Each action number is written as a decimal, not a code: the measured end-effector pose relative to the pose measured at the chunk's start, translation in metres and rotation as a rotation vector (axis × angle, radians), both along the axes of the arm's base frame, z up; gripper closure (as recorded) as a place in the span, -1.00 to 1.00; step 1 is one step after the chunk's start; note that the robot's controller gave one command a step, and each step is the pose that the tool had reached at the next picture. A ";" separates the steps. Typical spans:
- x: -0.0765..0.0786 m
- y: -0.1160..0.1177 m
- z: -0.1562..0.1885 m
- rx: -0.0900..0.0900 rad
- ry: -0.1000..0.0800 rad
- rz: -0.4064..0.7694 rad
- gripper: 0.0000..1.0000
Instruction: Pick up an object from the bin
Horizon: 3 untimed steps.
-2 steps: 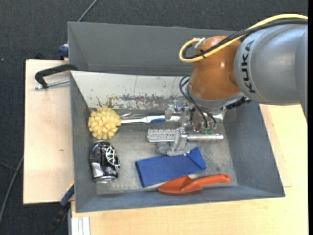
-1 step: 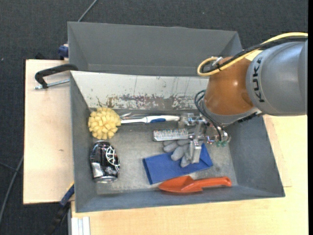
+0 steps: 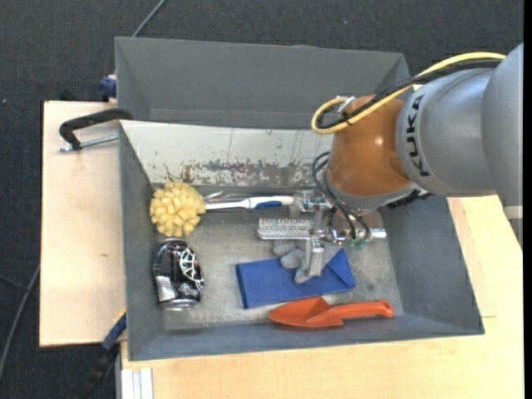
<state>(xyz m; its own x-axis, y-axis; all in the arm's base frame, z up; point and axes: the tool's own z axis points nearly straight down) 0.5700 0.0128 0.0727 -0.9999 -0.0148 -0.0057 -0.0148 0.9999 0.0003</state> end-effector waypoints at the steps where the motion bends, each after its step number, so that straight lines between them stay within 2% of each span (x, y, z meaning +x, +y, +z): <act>1: 0.001 -0.005 0.000 0.008 0.000 0.016 -1.00; 2: 0.002 -0.013 0.004 -0.001 0.000 0.008 1.00; 3: 0.002 -0.012 0.004 -0.002 0.000 0.006 1.00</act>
Offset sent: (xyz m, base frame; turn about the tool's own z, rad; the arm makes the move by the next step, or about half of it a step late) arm 0.0000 0.0000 0.0000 0.0000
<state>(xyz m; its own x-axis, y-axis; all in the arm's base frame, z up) 0.5721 0.0009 0.0765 -0.9998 -0.0206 -0.0059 -0.0205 0.9998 -0.0021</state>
